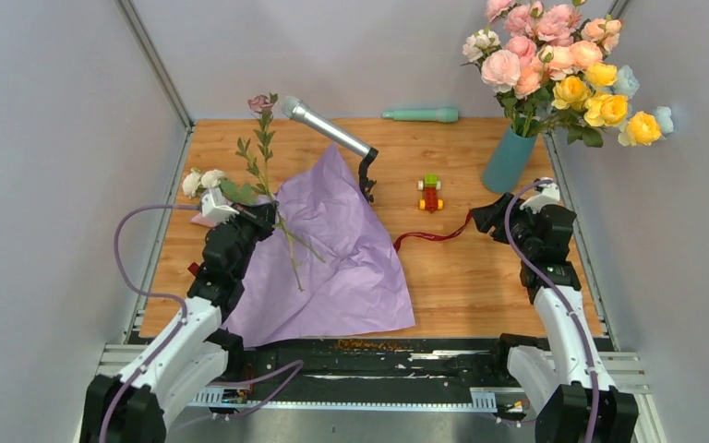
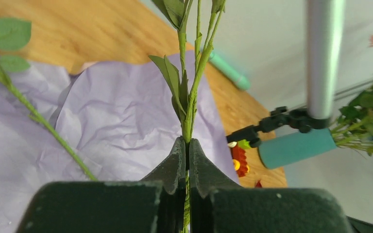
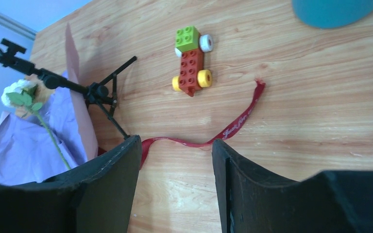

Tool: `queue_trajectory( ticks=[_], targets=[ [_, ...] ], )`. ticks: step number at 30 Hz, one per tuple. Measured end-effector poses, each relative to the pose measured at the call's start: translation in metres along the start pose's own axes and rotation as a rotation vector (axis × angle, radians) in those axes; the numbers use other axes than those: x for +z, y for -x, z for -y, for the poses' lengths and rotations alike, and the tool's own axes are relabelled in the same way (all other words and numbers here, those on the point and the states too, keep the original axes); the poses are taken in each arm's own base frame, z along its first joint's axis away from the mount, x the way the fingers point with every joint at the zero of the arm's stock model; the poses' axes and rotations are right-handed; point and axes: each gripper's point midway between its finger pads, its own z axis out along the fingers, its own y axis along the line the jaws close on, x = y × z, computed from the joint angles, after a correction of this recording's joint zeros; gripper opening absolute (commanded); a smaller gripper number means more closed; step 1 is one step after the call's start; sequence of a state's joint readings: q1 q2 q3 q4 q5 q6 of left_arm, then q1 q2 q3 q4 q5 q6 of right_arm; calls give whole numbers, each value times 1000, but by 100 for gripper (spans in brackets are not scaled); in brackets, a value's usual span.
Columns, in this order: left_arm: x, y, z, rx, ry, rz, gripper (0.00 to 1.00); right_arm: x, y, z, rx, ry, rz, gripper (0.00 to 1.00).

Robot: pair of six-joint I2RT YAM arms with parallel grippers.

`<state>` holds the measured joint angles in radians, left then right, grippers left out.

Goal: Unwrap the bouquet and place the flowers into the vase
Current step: Pick up the fake flower from the wrapping paper.

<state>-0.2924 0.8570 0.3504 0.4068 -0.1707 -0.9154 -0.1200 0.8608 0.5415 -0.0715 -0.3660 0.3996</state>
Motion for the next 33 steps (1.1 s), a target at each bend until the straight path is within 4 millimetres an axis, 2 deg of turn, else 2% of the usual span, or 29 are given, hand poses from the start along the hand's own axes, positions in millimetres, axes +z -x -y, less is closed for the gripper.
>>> queue_trajectory(
  ticks=[5,9,12,16,20,22,24,27,33],
  targets=[
    [-27,25,32,71,-132,58,0,-6,-3,-22,-8,116,-29,60],
    [-44,22,59,141,-261,34,0,-14,-1,-54,-18,271,-41,66],
    [-56,10,94,175,-396,-30,0,-24,6,-88,-40,408,-40,69],
    [-75,-19,142,164,-597,-120,0,-46,13,-149,-97,632,-51,72],
    [-95,-57,178,137,-753,-225,0,-83,10,-216,-160,882,-76,75],
    [-105,-69,192,122,-813,-262,0,-101,6,-241,-172,987,-85,75],
    [-117,-77,207,105,-876,-288,0,-113,2,-255,-175,1048,-92,75],
    [-132,-78,224,81,-951,-290,0,-125,-6,-274,-163,1121,-112,74],
    [-152,-73,242,32,-1031,-274,0,-125,-15,-297,-103,1188,-150,72]
  ],
)
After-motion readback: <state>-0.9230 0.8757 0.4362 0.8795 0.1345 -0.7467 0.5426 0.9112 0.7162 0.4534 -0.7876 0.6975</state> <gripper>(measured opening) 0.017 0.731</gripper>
